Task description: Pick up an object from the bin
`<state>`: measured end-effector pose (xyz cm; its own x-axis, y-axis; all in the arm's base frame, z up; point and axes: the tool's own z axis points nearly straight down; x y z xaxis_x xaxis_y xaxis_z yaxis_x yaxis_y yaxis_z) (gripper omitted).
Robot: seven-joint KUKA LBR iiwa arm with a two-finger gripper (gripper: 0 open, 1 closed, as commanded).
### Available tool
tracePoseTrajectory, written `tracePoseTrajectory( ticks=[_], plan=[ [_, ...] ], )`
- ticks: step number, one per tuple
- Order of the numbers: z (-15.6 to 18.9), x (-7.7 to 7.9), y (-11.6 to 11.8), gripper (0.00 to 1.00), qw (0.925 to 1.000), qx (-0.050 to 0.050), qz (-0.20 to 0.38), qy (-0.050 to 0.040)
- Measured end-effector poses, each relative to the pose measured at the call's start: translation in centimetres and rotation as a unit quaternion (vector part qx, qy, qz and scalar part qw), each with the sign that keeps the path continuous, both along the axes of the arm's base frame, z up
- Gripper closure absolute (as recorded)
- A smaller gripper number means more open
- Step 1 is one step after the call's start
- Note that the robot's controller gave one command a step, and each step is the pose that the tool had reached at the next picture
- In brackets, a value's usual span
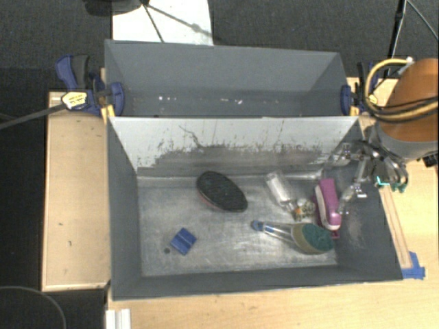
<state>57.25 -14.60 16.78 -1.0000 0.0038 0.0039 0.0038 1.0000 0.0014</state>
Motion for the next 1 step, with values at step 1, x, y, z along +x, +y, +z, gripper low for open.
tracePoseTrajectory(
  ticks=[1],
  plan=[
    [-9.76,-1.16,1.67,0.00,0.9996,0.000,-0.028,-0.0075]
  ],
)
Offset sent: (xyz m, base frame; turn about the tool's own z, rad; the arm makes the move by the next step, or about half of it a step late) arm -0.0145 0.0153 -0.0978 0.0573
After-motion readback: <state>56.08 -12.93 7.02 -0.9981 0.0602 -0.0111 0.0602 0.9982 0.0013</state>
